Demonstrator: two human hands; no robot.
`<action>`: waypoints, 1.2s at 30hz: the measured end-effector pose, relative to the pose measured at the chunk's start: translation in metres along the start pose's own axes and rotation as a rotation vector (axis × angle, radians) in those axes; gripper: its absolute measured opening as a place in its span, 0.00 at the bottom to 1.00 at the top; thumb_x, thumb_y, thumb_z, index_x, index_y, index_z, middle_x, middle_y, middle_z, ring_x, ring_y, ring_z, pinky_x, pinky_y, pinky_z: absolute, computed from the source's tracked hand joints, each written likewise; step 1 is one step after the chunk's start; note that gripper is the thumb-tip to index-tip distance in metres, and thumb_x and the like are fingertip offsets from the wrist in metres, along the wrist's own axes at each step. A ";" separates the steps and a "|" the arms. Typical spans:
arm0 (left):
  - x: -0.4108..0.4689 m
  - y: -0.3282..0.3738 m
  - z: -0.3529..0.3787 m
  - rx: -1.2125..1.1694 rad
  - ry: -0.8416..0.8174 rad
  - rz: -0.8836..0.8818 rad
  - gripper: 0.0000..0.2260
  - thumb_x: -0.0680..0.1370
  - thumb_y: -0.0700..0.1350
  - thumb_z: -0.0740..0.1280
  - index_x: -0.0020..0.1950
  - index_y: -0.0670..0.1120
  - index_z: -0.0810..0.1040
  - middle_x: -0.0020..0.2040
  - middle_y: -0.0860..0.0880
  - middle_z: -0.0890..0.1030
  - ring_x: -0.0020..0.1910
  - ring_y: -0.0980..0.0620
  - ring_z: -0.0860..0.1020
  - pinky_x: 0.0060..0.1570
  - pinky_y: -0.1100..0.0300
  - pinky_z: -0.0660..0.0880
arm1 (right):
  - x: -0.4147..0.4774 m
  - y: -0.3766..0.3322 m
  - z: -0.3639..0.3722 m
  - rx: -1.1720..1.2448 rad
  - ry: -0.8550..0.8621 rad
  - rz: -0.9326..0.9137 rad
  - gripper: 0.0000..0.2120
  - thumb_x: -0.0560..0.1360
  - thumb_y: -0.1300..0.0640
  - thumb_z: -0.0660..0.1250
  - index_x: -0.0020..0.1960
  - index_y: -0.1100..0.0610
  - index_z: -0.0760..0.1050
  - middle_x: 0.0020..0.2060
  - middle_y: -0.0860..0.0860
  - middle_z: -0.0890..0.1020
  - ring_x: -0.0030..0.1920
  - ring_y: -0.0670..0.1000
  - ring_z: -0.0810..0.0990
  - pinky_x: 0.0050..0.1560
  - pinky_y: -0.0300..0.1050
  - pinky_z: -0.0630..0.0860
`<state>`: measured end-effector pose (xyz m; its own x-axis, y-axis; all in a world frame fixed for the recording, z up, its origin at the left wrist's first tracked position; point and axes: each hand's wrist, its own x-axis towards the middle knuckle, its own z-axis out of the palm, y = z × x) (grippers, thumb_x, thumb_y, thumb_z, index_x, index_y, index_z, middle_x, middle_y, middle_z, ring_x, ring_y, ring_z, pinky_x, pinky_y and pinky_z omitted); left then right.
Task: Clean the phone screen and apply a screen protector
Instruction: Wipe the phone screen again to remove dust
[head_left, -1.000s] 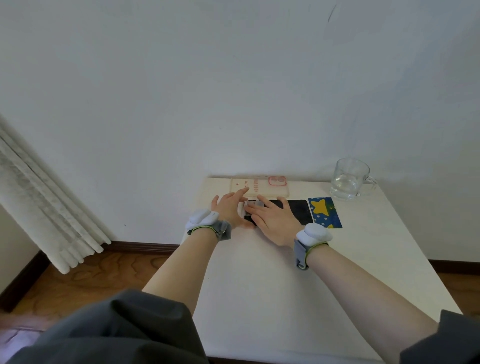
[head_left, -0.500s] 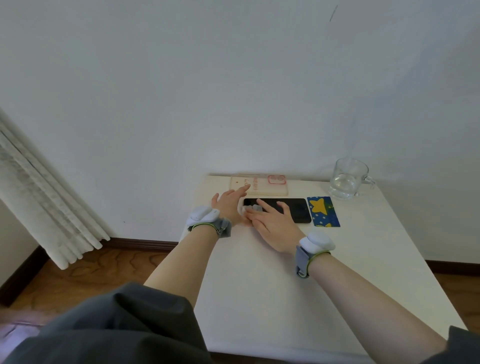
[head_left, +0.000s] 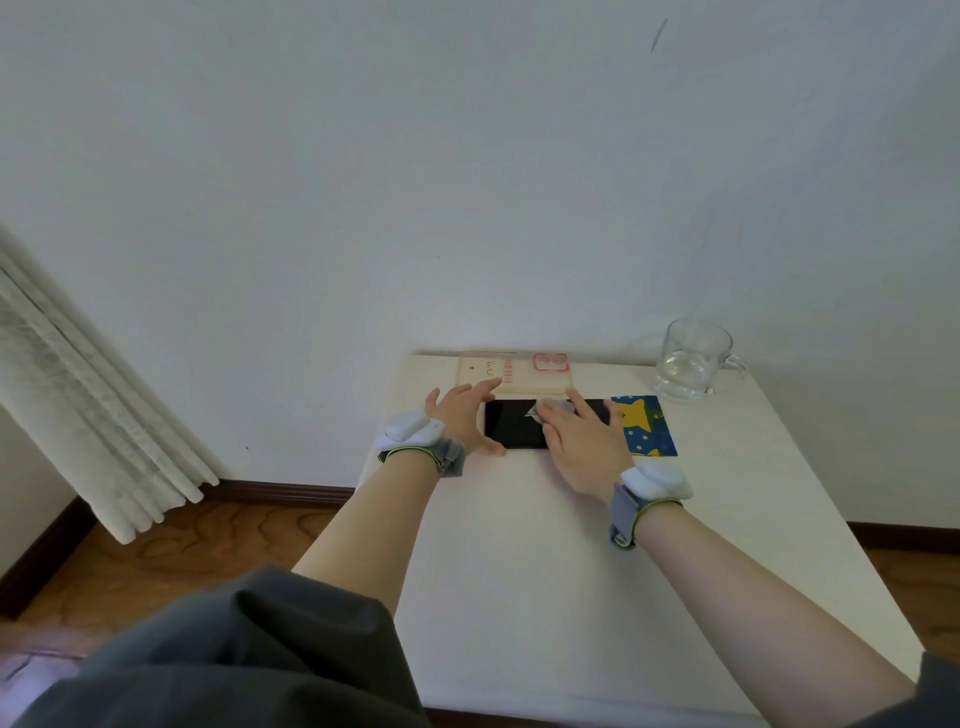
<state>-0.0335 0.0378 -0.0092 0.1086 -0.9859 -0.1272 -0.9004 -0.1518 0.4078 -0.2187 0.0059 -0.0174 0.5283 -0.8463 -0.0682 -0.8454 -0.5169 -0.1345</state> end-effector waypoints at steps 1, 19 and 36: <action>0.000 -0.001 0.000 -0.003 0.002 0.001 0.42 0.68 0.52 0.75 0.75 0.57 0.53 0.70 0.56 0.70 0.75 0.53 0.56 0.74 0.45 0.43 | 0.000 -0.006 0.000 0.013 -0.005 -0.019 0.22 0.83 0.51 0.44 0.76 0.48 0.55 0.76 0.42 0.57 0.78 0.47 0.46 0.74 0.60 0.42; 0.001 0.000 -0.001 -0.031 0.005 0.005 0.39 0.67 0.52 0.75 0.74 0.54 0.60 0.70 0.55 0.70 0.72 0.53 0.62 0.74 0.47 0.46 | 0.019 -0.031 0.002 0.043 -0.061 -0.148 0.21 0.83 0.52 0.43 0.75 0.45 0.54 0.77 0.43 0.55 0.78 0.49 0.45 0.73 0.62 0.43; -0.002 0.007 -0.005 0.002 -0.025 -0.009 0.37 0.69 0.51 0.74 0.74 0.53 0.59 0.71 0.55 0.69 0.72 0.52 0.63 0.74 0.46 0.46 | 0.000 0.007 0.005 0.016 0.021 0.074 0.23 0.83 0.51 0.44 0.77 0.47 0.51 0.77 0.42 0.55 0.78 0.49 0.45 0.74 0.60 0.42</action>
<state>-0.0377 0.0382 -0.0022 0.1059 -0.9825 -0.1530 -0.9001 -0.1601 0.4052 -0.2244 0.0028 -0.0230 0.4624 -0.8848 -0.0576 -0.8807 -0.4507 -0.1457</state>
